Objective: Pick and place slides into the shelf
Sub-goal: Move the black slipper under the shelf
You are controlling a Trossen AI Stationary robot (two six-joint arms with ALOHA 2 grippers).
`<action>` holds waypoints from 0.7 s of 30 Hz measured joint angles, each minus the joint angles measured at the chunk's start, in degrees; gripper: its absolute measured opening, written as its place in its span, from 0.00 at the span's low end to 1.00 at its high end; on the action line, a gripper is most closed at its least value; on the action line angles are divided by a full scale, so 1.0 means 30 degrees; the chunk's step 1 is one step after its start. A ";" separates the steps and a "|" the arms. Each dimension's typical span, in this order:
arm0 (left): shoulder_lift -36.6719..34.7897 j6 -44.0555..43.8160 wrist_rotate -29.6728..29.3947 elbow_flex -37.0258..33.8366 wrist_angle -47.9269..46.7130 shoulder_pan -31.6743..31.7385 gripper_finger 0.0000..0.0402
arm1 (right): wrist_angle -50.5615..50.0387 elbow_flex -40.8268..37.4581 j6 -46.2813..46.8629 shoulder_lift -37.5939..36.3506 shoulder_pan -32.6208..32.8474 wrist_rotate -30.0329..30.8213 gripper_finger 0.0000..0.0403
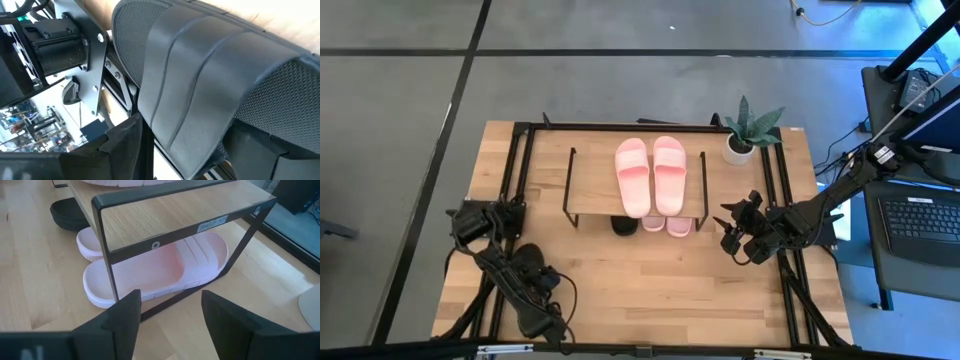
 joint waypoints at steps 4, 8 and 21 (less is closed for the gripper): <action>0.0000 0.0326 -0.0009 0.0000 0.0000 0.0140 0.55 | -0.0007 0.0000 -0.0013 0.0000 -0.0005 0.0000 0.52; 0.0000 0.0767 -0.0014 0.0000 0.0020 0.0323 0.42 | -0.0007 0.0000 -0.0039 0.0000 -0.0004 0.0000 0.52; 0.0000 0.1494 -0.0542 0.0000 -0.0126 0.0500 0.04 | -0.0026 0.0000 -0.0073 0.0000 -0.0007 0.0000 0.52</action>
